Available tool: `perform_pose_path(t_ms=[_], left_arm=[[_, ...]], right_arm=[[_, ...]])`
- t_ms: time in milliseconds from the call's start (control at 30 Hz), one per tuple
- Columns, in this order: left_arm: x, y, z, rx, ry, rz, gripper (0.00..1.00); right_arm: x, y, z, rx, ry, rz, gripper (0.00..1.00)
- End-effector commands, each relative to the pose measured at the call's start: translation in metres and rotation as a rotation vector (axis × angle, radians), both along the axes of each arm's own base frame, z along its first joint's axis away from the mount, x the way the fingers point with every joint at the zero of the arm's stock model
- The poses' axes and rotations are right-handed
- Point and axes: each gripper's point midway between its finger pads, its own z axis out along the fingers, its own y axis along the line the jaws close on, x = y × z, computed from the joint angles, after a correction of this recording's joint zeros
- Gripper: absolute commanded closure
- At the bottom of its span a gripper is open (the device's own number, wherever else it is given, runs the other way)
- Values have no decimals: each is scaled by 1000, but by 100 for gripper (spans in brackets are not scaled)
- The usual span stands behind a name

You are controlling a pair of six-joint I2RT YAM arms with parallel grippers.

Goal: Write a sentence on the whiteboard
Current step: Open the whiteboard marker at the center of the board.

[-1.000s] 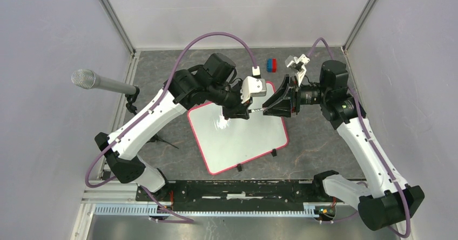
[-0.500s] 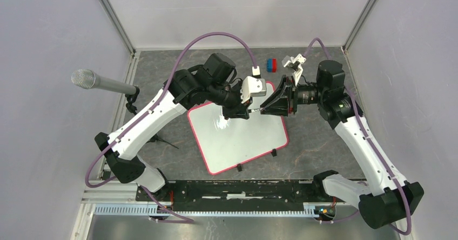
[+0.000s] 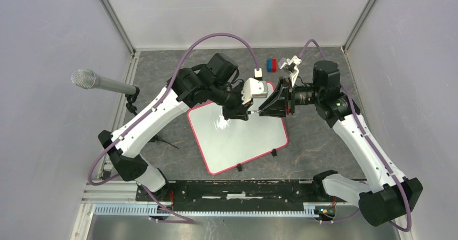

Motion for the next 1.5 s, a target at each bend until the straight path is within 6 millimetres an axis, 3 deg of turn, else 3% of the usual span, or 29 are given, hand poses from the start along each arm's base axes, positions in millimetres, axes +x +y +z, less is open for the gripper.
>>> perform_pose_path(t_ms=[0, 500, 700, 1200, 1467], left_arm=[[2, -1, 9, -9, -54, -37, 98], [6, -8, 13, -22, -38, -22, 98], [5, 0, 10, -7, -44, -6, 98], [15, 8, 8, -6, -21, 38, 98], [15, -6, 16, -46, 13, 25, 98]], right_arm=[[-1, 2, 17, 17, -61, 14, 64], [-2, 5, 12, 10, -50, 22, 65], [0, 6, 13, 6, -44, 6, 57], [0, 5, 14, 6, -54, 3, 62], [4, 7, 15, 5, -56, -2, 62]])
